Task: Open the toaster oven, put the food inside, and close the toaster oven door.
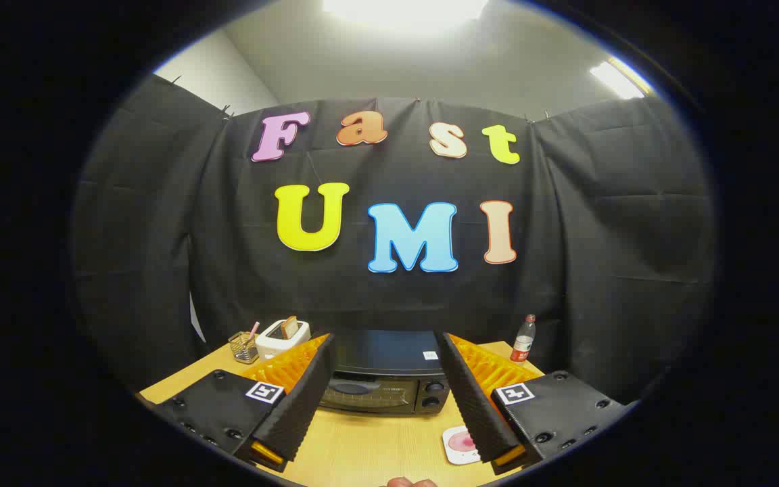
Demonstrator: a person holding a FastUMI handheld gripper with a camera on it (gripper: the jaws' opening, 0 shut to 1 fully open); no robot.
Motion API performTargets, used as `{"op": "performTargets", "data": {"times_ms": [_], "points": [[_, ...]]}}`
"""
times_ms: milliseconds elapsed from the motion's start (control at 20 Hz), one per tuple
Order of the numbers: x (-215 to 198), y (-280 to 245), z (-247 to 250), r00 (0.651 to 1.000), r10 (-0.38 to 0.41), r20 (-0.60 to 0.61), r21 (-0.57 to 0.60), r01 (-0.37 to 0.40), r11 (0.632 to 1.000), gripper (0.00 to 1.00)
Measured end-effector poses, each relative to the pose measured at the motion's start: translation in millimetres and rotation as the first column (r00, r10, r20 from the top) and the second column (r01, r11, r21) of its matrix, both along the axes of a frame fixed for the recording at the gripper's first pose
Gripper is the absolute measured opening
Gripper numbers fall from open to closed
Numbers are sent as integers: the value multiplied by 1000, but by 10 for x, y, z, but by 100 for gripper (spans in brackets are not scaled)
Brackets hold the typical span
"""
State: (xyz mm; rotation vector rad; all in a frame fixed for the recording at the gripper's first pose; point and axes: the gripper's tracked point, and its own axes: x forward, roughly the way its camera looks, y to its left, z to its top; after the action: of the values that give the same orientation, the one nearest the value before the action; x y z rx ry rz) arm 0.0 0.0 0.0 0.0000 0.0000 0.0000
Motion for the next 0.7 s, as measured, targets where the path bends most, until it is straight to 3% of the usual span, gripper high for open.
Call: {"op": "performTargets", "data": {"times_ms": [700], "points": [[181,96,226,1000,5,29,25,-5,1000,98]]}}
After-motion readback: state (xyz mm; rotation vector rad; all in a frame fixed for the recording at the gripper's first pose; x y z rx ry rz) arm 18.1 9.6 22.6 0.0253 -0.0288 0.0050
